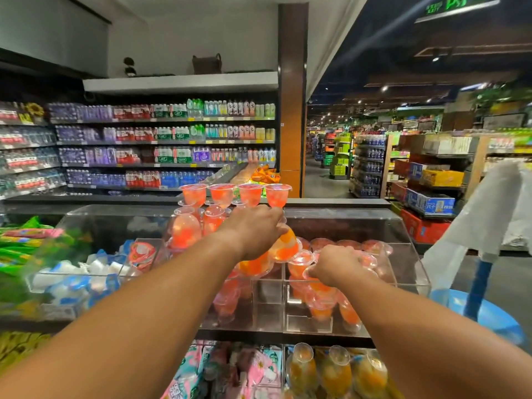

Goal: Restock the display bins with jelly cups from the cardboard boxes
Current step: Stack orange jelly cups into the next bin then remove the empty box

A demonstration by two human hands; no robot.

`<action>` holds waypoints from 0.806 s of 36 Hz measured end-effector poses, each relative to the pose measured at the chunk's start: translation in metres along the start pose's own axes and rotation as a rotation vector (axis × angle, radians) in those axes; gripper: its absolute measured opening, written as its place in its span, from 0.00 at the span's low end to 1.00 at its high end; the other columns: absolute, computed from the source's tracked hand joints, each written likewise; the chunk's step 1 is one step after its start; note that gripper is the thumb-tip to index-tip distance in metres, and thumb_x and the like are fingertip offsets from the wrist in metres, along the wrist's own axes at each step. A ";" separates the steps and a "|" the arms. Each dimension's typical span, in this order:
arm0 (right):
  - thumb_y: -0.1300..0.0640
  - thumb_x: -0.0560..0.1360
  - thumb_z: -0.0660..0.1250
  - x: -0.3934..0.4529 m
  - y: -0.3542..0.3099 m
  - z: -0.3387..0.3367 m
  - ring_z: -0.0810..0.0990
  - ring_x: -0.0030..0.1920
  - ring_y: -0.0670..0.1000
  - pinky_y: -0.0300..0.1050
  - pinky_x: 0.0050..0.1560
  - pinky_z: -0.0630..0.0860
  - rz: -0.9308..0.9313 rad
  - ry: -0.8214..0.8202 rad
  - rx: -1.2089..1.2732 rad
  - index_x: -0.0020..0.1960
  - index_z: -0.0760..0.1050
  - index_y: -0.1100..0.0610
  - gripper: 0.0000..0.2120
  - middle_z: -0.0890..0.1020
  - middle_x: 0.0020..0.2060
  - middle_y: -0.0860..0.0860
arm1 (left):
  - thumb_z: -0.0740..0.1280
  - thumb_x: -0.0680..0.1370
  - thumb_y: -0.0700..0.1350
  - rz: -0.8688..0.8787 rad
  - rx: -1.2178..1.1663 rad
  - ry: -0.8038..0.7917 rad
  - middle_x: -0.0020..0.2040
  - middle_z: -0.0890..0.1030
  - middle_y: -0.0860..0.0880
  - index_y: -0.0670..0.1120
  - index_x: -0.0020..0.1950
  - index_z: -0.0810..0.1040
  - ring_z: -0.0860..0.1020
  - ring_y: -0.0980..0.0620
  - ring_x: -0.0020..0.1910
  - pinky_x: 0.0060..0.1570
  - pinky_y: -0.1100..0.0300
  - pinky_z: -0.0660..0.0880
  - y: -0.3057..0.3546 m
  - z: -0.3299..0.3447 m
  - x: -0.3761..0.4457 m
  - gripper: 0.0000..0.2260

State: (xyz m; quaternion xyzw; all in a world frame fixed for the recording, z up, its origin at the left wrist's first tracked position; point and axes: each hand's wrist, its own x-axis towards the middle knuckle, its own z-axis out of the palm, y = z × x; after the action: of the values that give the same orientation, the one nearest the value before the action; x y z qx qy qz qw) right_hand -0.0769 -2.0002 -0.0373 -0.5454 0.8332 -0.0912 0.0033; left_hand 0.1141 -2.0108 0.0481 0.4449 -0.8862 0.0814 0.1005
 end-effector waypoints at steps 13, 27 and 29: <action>0.41 0.68 0.73 0.004 -0.008 -0.001 0.81 0.40 0.52 0.49 0.47 0.82 -0.022 -0.028 0.059 0.40 0.77 0.54 0.16 0.81 0.38 0.50 | 0.53 0.86 0.54 0.016 0.008 -0.016 0.70 0.74 0.47 0.50 0.73 0.68 0.72 0.45 0.67 0.67 0.46 0.64 -0.002 0.004 -0.002 0.18; 0.46 0.66 0.81 -0.022 0.001 -0.029 0.71 0.68 0.55 0.55 0.67 0.72 -0.301 -0.145 0.604 0.77 0.57 0.41 0.48 0.73 0.68 0.48 | 0.53 0.86 0.56 0.006 -0.078 0.035 0.65 0.78 0.48 0.50 0.70 0.70 0.77 0.46 0.60 0.55 0.51 0.76 0.009 0.007 0.011 0.17; 0.47 0.66 0.81 -0.028 0.003 -0.035 0.74 0.63 0.50 0.50 0.63 0.73 -0.292 -0.180 0.770 0.73 0.62 0.41 0.42 0.76 0.61 0.44 | 0.52 0.86 0.55 0.007 -0.094 0.052 0.62 0.79 0.47 0.49 0.68 0.71 0.78 0.46 0.57 0.54 0.48 0.77 0.013 0.005 0.014 0.16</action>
State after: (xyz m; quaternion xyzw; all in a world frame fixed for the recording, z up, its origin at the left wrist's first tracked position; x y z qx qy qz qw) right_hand -0.0719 -1.9683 -0.0065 -0.6223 0.6486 -0.3474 0.2669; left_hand 0.0948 -2.0153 0.0465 0.4345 -0.8876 0.0516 0.1437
